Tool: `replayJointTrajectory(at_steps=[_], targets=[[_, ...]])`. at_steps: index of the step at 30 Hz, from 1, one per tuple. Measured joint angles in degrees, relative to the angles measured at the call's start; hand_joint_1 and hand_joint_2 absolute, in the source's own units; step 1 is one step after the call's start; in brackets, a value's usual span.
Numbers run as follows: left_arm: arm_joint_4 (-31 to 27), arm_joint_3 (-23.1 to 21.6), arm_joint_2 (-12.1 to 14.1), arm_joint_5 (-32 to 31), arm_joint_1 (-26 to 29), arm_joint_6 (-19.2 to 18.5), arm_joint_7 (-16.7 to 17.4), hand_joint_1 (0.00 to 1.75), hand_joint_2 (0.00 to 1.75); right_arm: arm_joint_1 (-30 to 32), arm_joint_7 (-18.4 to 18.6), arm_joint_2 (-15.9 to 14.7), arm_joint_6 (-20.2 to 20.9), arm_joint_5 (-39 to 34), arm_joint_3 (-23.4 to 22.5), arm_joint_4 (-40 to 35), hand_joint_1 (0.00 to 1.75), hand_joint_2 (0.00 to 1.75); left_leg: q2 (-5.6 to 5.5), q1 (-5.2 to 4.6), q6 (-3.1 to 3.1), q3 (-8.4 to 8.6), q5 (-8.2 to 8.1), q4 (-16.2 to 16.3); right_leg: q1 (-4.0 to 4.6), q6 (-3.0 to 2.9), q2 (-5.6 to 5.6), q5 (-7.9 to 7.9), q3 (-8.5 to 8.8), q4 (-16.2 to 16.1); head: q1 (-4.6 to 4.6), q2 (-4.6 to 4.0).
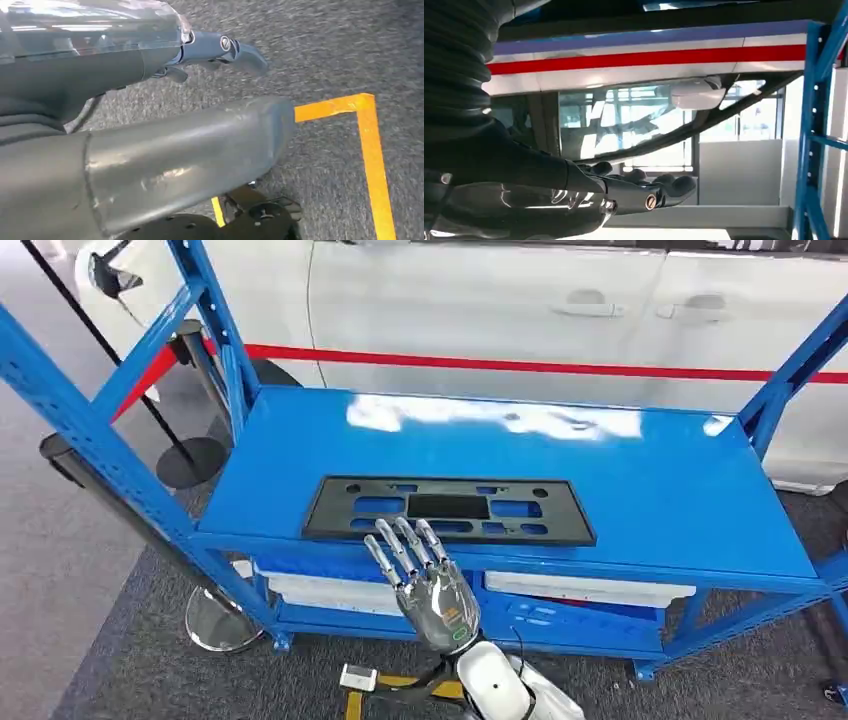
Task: Take the parts from the cabinet and place them on the table.
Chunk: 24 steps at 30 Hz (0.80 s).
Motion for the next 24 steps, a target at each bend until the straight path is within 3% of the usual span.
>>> replayJointTrajectory(at_steps=[2, 3, 5, 8, 9, 10, 11, 12, 13, 14, 15, 16, 17, 20, 21, 23, 24], targets=[[0.0, 0.0, 0.02, 0.0, -0.03, 0.02, 0.04, 0.0, 0.0, 0.58, -0.48, 0.24, -0.04, 0.0, -1.12, 0.13, 0.0, 1.75, 0.22, 0.1, -0.86, 0.57, 0.14, 0.46, 0.18, -0.39, 0.2, 1.68, 0.64, -1.13, 0.29, 0.0], [0.02, 0.0, 0.02, -0.02, 0.03, 0.0, 0.02, 0.0, 0.0, 0.78, -0.75, 0.35, -0.04, 0.0, -1.49, 0.24, 0.0, 1.75, 0.24, -0.02, -1.29, 0.98, 0.46, 0.31, 0.01, -0.55, 0.2, 1.61, 1.29, -1.47, 0.31, 0.0], [0.02, 0.0, 0.35, -0.07, -0.02, 0.0, 0.02, 0.0, 0.0, 0.93, -1.31, 0.83, -0.09, 0.0, -2.45, 0.33, 0.0, 1.75, 0.24, 0.13, -1.85, 0.97, -0.96, 2.07, -0.71, -0.74, 0.17, 1.71, 3.22, -2.38, 0.24, -0.02], [0.04, 0.0, 0.44, -0.15, -0.23, -0.15, 0.02, 0.0, 0.0, 1.41, -1.9, 1.29, -0.11, 0.0, -3.68, 0.53, 0.0, 1.75, 0.3, 0.59, -2.58, -6.1, -5.94, 13.56, -0.85, -0.95, 0.08, 0.87, 3.94, -2.4, -0.17, 0.0], [0.04, 0.0, 0.57, -0.2, -0.09, -0.15, 0.02, 0.0, 0.0, 1.8, -1.97, 1.29, -0.11, 0.0, -4.03, 0.66, 0.0, 1.75, 0.32, 0.74, -2.84, -8.22, -6.7, 16.22, -0.85, -0.91, 0.11, 0.57, 4.21, -2.38, -0.17, 0.0], [0.04, 0.0, 0.63, -0.26, 0.05, -0.17, 0.04, 0.0, 0.0, 2.16, -1.97, 1.29, -0.11, 0.0, -4.46, 0.87, 0.0, 1.75, 0.33, 0.88, -2.97, -9.14, -5.82, 16.26, -0.89, -0.83, 0.2, 0.21, 4.61, -2.37, -0.22, 0.0], [0.04, 0.0, 0.74, -0.37, 0.15, -0.15, 0.02, 0.0, 0.0, 2.35, -1.97, 1.29, -0.11, 0.0, -4.68, 0.98, 0.0, 1.75, 0.34, 1.04, -3.07, -9.0, -3.83, 14.25, -0.98, -0.69, 0.28, -0.03, 5.07, -2.28, -0.22, 0.0], [0.04, 0.0, 0.79, -0.63, 0.14, -0.15, 0.02, 0.0, 0.0, 2.37, -1.97, 1.29, -0.11, 0.0, -4.88, 1.09, 0.0, 1.75, 0.35, 1.21, -3.29, -7.99, -0.79, 10.51, -1.07, -0.47, 0.36, -0.46, 5.54, -2.2, -0.22, 0.0], [0.04, 0.0, 1.01, -0.85, 0.11, -0.15, 0.02, 0.0, 0.0, 2.3, -1.9, 1.29, -0.11, 0.0, -5.01, 1.18, 0.0, 1.75, 0.37, 1.37, -3.56, -6.29, 3.35, 5.13, -1.2, -0.13, 0.38, -0.96, 6.12, -2.05, -0.19, 0.0], [0.04, -0.02, 1.01, -1.03, 0.21, -0.15, -0.07, 0.0, 0.0, 2.26, -1.62, 1.27, -0.11, 0.0, -5.05, 1.33, 0.0, 1.75, 0.41, 1.53, -3.76, -5.42, 5.68, 1.44, -1.18, 0.27, 0.36, -1.4, 6.24, -1.96, -0.3, 0.0], [0.09, -0.04, 0.98, -1.07, 0.03, -0.15, -0.11, 0.0, 0.0, 2.22, -1.29, 1.22, -0.09, 0.0, -5.1, 1.55, 0.0, 1.75, 0.58, 1.07, -3.54, -5.56, 2.77, 0.7, -1.03, 0.59, 0.45, -1.59, 6.3, -1.51, -0.37, -0.02], [0.09, -0.04, 1.01, -1.16, -0.11, -0.15, -0.18, 0.0, 0.0, 2.12, -0.63, 1.2, -0.09, 0.0, -5.16, 1.68, 0.0, 1.75, 0.67, 0.92, -2.39, -5.29, 3.79, 1.01, -0.84, 0.99, 0.43, -1.84, 5.9, -1.47, -0.46, 0.0], [0.09, -0.04, 1.01, -1.4, -0.05, -0.15, -0.2, 0.0, 0.0, 2.1, 0.29, 1.2, -0.11, 0.0, -5.14, 1.88, 0.0, 1.75, 0.55, 0.91, -1.8, -5.36, 4.33, 1.05, -0.83, 1.27, 0.39, -2.03, 6.06, -1.52, -0.15, -0.02], [0.09, -0.09, 0.98, -2.01, -0.01, -0.15, -0.31, 0.0, 0.0, 0.81, 3.39, 0.94, -0.13, 0.0, -4.79, 2.93, 0.0, 1.75, 0.62, 1.15, -0.79, -5.07, 4.66, 0.51, -1.16, 2.18, 0.31, -3.19, 5.95, -0.49, -0.13, 0.0], [0.09, -0.11, 1.01, -2.01, -0.1, -0.15, -0.35, 0.0, 0.0, 0.05, 4.31, 0.81, -0.11, 0.0, -4.42, 3.68, 0.0, 1.75, 0.64, 1.15, -0.38, -5.1, 4.57, 0.5, -1.09, 2.36, 0.28, -4.94, 4.41, 2.46, 0.14, 0.0], [0.09, -0.11, 1.07, -1.99, -0.22, -0.15, -0.35, 0.0, 0.0, -0.73, 5.11, 0.26, -0.11, 0.0, -3.57, 5.29, 0.0, 1.75, 0.64, 1.06, 0.0, -5.11, 4.4, 0.5, -1.16, 2.62, 0.28, -8.97, -0.51, 11.78, 0.22, 0.0], [0.09, -0.11, 1.09, -1.99, -0.23, -0.15, -0.37, 0.0, 0.0, -0.74, 5.27, 0.04, -0.11, 0.0, -3.19, 6.09, 0.0, 1.75, 0.61, 1.0, 0.13, -5.1, 4.31, 0.5, -1.18, 2.66, 0.28, -9.95, -2.8, 15.61, 0.24, 0.0]])
